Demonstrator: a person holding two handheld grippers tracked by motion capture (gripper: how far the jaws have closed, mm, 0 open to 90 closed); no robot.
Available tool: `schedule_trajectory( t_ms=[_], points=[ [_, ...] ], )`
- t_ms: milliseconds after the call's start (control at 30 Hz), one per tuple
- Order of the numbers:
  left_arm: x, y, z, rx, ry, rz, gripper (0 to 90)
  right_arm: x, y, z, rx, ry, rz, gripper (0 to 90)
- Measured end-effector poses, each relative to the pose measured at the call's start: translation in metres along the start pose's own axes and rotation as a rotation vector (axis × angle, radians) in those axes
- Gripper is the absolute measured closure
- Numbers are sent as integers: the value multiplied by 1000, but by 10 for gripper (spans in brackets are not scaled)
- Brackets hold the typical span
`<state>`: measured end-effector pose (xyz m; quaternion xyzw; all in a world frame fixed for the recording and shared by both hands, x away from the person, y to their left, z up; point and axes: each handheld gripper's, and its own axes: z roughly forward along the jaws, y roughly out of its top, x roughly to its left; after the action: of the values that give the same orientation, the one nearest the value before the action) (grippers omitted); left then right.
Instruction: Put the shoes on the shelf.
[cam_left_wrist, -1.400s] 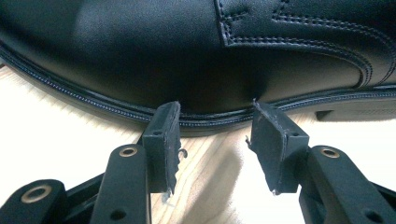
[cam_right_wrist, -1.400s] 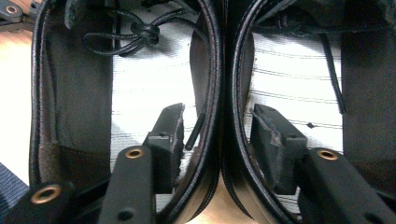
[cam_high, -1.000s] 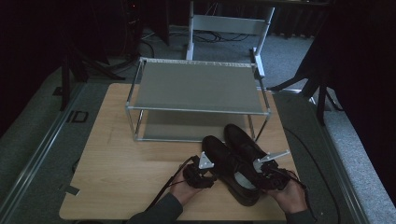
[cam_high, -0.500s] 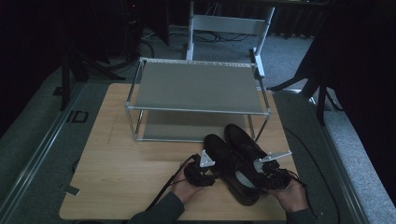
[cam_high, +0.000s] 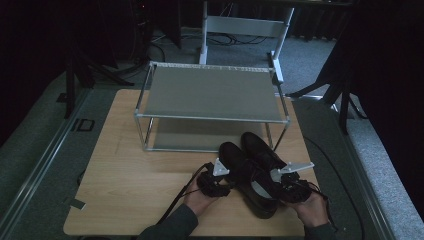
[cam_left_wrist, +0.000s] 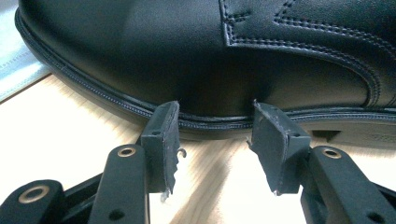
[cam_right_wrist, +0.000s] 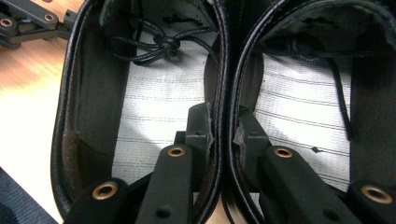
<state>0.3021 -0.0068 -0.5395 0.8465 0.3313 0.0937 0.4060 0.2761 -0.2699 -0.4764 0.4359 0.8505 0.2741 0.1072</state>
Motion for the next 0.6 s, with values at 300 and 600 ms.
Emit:
schedule_trajectory(
  t_ms=[300,600],
  points=[
    [15,1,-3,-2,35,-25,563,7,14,8,-60,-32,-11,792],
    [35,4,-6,-35,65,-95,551,0,27,24,-124,-23,67,796]
  ],
)
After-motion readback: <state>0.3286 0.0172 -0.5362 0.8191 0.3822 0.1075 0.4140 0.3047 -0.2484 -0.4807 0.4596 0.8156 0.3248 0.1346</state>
